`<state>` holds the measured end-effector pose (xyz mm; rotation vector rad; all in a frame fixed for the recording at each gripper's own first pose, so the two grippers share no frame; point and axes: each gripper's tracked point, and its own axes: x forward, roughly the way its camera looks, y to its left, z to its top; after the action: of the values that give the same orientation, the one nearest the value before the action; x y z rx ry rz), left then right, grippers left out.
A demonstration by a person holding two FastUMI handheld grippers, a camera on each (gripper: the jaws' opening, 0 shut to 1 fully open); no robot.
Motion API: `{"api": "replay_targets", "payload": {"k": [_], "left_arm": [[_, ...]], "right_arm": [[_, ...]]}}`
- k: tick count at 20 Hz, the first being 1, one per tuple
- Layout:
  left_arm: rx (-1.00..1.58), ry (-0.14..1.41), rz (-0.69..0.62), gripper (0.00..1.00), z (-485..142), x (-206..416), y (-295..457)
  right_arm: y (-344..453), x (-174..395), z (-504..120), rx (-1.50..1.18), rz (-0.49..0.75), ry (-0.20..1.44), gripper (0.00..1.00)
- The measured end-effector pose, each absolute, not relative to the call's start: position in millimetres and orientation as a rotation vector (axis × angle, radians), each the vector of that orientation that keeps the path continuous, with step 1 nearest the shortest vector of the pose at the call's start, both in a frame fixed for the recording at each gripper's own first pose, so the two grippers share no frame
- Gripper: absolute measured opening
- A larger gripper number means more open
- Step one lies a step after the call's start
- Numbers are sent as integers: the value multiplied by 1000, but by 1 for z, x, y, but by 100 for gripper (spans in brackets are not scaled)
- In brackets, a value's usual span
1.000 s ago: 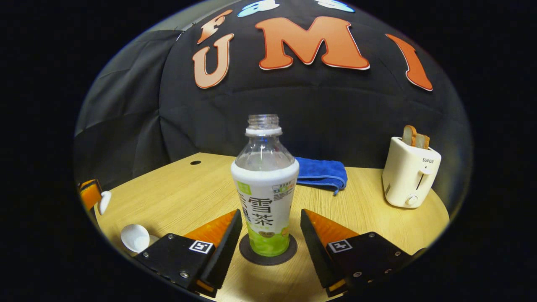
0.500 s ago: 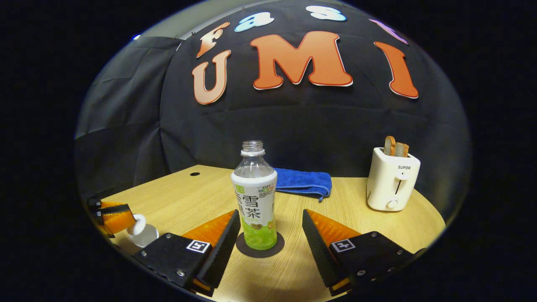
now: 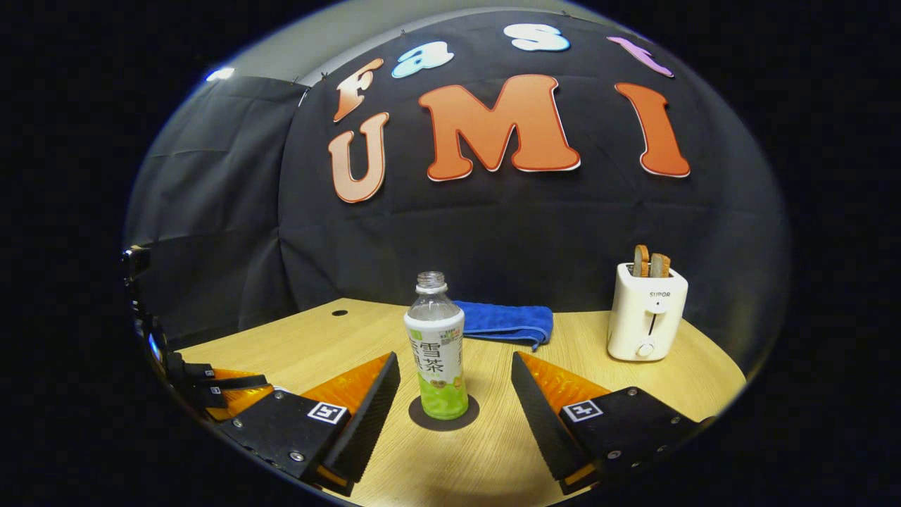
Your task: Open the teacup lid with one hand, grasp the water bottle and pour water into the teacup with the other hand; after pouring, place the water bottle on the coaster and then close the teacup lid.
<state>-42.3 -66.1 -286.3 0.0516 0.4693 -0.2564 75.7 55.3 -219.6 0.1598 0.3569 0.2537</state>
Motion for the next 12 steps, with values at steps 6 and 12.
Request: {"api": "replay_targets", "payload": {"k": [6,12], "left_arm": [[62,483,-247,38,-285,-44,-66],[93,417,-221,53,-258,-41,-55]], "right_arm": [[44,61,-202,154,238,320,95],[31,47,-185,148,199,285,95]]}}
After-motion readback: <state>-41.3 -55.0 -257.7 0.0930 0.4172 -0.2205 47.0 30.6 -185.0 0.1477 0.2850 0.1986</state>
